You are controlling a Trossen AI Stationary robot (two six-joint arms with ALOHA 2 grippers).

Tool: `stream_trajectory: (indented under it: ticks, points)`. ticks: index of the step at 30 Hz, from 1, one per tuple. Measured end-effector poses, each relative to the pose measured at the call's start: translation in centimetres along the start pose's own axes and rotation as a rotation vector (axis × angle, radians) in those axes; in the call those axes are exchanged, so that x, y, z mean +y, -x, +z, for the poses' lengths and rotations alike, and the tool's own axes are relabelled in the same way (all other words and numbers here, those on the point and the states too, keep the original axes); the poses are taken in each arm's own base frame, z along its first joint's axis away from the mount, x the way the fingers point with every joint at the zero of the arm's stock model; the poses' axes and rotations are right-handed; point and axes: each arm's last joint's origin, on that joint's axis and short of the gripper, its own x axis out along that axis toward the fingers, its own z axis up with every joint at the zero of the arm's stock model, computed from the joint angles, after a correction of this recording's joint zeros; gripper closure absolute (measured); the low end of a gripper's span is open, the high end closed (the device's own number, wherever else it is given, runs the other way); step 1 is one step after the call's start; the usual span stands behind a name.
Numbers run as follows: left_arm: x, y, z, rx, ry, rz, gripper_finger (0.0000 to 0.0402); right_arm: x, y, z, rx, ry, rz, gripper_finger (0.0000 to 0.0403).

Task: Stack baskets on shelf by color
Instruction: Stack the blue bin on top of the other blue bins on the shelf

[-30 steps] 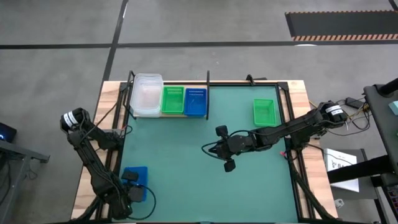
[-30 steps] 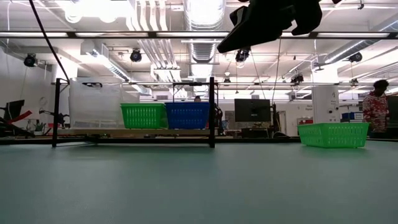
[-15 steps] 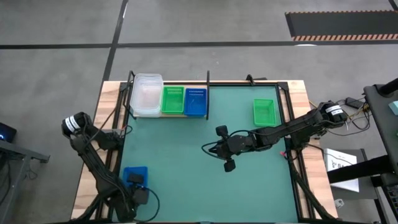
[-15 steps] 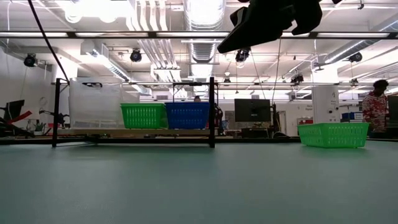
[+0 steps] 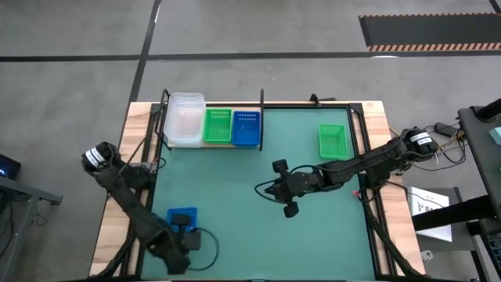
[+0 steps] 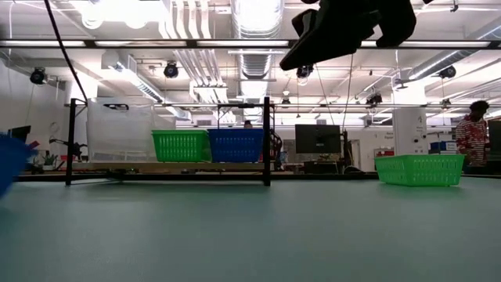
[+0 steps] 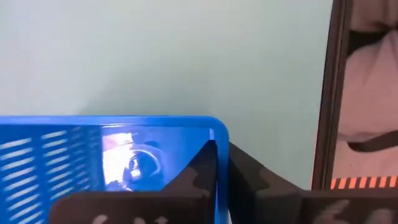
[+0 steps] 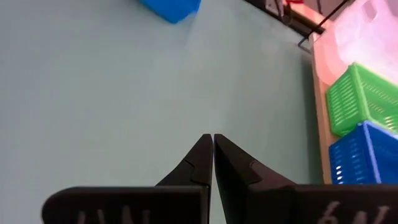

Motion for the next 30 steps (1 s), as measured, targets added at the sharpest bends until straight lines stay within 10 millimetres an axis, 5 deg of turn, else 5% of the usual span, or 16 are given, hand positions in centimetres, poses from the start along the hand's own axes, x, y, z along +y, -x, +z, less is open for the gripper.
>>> stream_trajectory:
  ticks: [15,21,30]
  points:
    - [6.0,7.8,11.3,-0.246,-0.259,0.138,0.0401,-0.1,3.8,-1.8,-0.242,0.005,0.018,0.0394]
    - [10.5,10.2,14.1,-0.304,-0.308,0.398,0.0401,0.3,4.8,-2.4,-0.255,-0.006,0.033,0.0394]
    - [17.6,10.6,16.8,-0.329,-0.267,0.593,0.0402,0.4,4.9,-2.6,-0.25,-0.011,0.035,0.0394]
